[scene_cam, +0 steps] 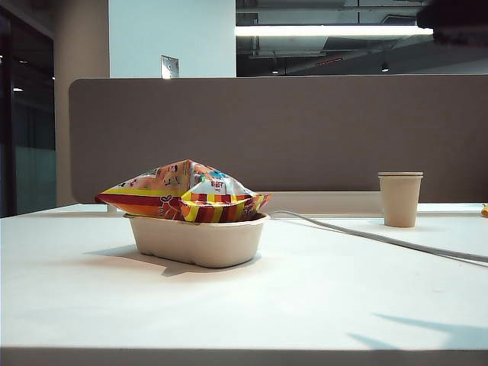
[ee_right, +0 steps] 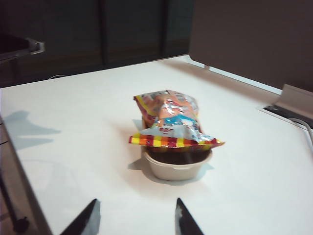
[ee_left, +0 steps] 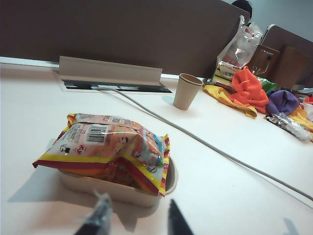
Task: Pick up a bag of chips and put them in the box.
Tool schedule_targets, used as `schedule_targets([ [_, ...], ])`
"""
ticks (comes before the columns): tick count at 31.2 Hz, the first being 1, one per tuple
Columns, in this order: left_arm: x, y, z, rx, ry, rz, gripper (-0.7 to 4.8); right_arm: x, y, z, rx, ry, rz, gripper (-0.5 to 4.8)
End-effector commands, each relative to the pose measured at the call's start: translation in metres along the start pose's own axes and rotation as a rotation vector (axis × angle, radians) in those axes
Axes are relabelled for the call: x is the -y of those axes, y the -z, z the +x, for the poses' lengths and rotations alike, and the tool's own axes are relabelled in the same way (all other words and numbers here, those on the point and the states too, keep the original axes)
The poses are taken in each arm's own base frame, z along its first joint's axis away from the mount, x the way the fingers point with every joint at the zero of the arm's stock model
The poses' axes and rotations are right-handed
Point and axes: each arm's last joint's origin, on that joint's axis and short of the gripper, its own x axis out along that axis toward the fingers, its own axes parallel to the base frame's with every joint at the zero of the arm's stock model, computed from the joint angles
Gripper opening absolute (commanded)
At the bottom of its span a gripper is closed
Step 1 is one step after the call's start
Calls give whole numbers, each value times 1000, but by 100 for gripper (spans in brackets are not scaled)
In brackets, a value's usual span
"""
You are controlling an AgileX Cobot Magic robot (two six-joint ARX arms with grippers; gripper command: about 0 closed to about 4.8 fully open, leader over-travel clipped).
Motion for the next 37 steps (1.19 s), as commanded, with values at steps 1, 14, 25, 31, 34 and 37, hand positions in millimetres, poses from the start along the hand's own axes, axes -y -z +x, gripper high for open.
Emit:
schedule_targets([
  [1, -3, 5, 3, 43, 9, 30, 146, 0, 3, 2, 32, 13, 16, 197],
  [14, -10, 27, 9, 15, 4, 134, 146, 0, 34, 8, 55, 54, 9, 152],
  [25, -16, 38, 11, -7, -72, 146, 147, 1, 34, 8, 52, 90, 5, 151],
  [31, -18, 44, 12, -22, -78, 161, 147, 2, 38, 8, 9, 126, 11, 151],
  [34, -18, 43, 12, -12, -86, 170, 147, 3, 40, 8, -10, 140, 13, 151],
  [37, -18, 43, 12, -9, -109, 173, 147, 3, 42, 7, -35, 158, 15, 151],
])
